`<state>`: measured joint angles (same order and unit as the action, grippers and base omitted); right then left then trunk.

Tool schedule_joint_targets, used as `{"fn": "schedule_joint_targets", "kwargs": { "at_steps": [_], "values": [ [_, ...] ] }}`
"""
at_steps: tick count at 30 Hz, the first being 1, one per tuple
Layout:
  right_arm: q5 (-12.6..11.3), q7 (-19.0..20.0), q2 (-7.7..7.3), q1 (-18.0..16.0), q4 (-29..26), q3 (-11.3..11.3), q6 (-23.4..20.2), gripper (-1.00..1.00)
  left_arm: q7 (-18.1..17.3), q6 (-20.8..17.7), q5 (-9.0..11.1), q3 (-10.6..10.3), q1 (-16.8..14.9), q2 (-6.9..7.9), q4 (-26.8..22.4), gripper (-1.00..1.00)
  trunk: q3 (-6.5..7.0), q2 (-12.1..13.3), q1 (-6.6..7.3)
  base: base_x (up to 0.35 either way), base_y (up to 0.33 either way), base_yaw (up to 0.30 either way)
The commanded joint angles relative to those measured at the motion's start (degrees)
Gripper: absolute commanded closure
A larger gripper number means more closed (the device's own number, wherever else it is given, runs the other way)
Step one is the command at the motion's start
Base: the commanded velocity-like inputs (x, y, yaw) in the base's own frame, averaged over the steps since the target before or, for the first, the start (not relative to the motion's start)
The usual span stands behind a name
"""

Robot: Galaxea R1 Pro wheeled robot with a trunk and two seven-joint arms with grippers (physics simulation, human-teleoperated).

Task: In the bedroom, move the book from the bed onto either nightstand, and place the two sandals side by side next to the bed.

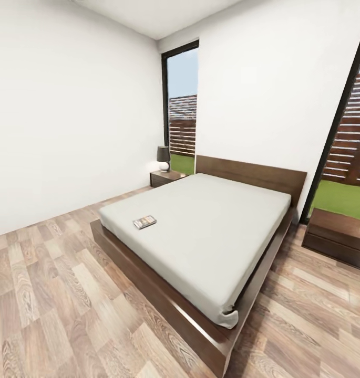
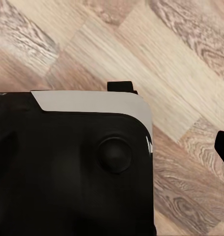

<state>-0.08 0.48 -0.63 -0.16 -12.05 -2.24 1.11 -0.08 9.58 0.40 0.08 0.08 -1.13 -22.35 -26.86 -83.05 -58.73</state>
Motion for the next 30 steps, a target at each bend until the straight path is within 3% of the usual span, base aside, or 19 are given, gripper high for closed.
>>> {"fn": "schedule_joint_targets", "kwargs": {
  "at_steps": [1, 30],
  "values": [
    [0.0, 0.1, 0.01, 0.0, 0.0, -0.2, 0.1, -1.0, 0.0, 0.1, 0.0, 0.0, 0.0, -0.01, 0.0, -1.0, -0.05, 0.0, 0.0, 0.0, 0.0, 0.292],
    [0.0, 0.1, 0.01, 0.0, 0.0, -0.2, 0.1, -1.0, 0.0, 0.1, 0.0, 0.0, 0.0, -0.01, 0.0, -1.0, -0.05, 0.0, 0.0, 0.001, 0.0, 0.292]
  ]
}}
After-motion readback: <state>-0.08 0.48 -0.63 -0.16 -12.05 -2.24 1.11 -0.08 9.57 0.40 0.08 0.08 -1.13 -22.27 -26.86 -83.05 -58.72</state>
